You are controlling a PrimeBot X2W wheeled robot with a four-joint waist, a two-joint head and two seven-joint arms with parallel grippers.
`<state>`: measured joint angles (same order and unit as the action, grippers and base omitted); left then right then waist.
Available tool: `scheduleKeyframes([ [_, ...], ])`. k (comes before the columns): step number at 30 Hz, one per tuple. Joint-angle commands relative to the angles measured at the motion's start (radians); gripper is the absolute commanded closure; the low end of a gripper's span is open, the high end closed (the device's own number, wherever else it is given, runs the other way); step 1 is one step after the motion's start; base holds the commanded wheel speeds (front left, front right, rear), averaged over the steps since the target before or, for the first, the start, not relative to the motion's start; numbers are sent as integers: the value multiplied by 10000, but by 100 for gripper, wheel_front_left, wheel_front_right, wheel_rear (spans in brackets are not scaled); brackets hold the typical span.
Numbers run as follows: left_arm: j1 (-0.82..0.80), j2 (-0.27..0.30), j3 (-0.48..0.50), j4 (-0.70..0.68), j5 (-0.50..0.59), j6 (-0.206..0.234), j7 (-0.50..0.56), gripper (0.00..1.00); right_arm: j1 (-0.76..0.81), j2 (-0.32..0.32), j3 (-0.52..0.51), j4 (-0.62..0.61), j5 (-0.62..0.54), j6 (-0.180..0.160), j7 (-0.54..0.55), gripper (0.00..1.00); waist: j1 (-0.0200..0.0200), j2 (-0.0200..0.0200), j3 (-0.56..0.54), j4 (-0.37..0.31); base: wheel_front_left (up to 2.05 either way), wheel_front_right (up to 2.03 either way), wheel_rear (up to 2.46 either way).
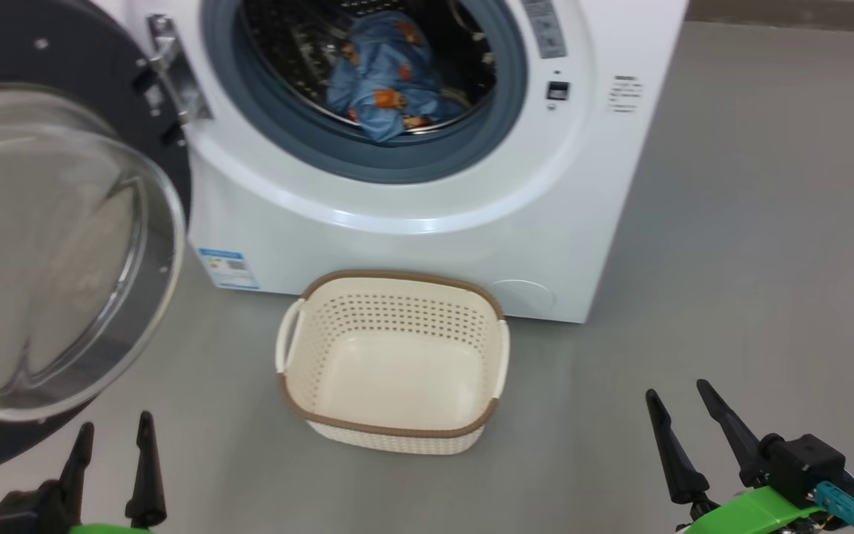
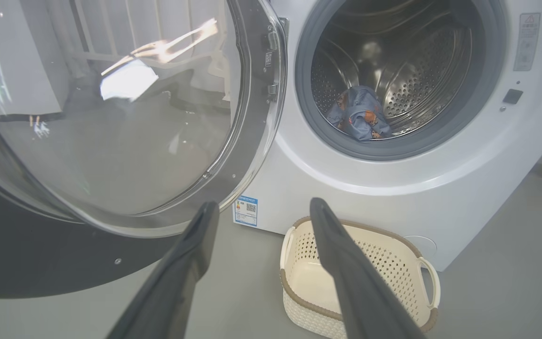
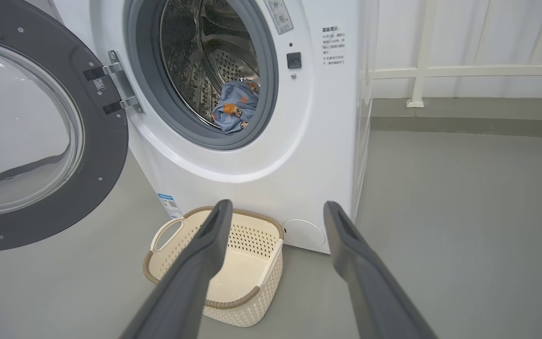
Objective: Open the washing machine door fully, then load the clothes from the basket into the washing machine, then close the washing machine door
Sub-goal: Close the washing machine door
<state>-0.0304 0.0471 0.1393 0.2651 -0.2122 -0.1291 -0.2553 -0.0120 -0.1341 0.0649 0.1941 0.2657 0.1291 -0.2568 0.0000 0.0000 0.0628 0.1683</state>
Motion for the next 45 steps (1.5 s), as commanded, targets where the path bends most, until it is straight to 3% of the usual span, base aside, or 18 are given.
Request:
scheduleKeyframes([
  [1, 19, 131, 369, -208, -4, -15, -65, 0, -365, -135, 287, -196, 121, 16, -49, 0, 0, 0, -168, 623, 0, 0, 0],
  [12, 404, 51, 717, -348, 106, -15, -65, 0, -556, -204, 850, -90, 193, 16, -49, 0, 0, 0, -381, 2270, 0, 0, 0],
  [20, 534, 36, 842, -401, 67, -2, -65, 0, -630, -156, 1027, -66, 232, 16, -49, 0, 0, 0, -419, 3022, 0, 0, 0],
  [25, 581, 34, 815, -449, -68, 74, -65, 0, -667, -131, 1155, -55, 237, 16, -49, 0, 0, 0, -413, 3325, 0, 0, 0],
  [38, 822, 32, 963, -769, -504, 336, -65, 0, -825, -150, 1445, 45, 322, 16, -49, 0, 0, 0, -444, 3362, 0, 0, 0],
  [39, 790, 32, 999, -804, -599, 320, -65, 7, -811, -144, 1436, 42, 328, 16, -49, 0, 0, 0, -448, 3356, 0, 0, 0],
  [40, 742, 32, 1056, -870, -696, 303, -65, 54, -793, -138, 1422, 38, 331, 16, -49, 0, 0, 0, -449, 3351, 0, 0, 0],
  [42, 592, 32, 1240, -1074, -773, 254, -65, 81, -744, -126, 1368, 28, 328, 16, -49, 0, 0, 0, -427, 3342, 0, 0, 0],
  [43, 592, 32, 1240, -1074, -773, 254, -65, 81, -744, -126, 1368, 28, 328, 16, -49, 0, 0, 0, -427, 3342, 0, 0, 0],
  [44, 482, 32, 1372, -1216, -775, 220, -65, 99, -717, -118, 1325, 18, 321, 16, -49, 0, 0, 0, -412, 3338, 0, 0, 0],
  [45, 346, 33, 1509, -1382, -812, 179, -65, 100, -686, -112, 1279, 4, 314, 16, -49, 0, 0, 0, -389, 3335, 0, 0, 0],
])
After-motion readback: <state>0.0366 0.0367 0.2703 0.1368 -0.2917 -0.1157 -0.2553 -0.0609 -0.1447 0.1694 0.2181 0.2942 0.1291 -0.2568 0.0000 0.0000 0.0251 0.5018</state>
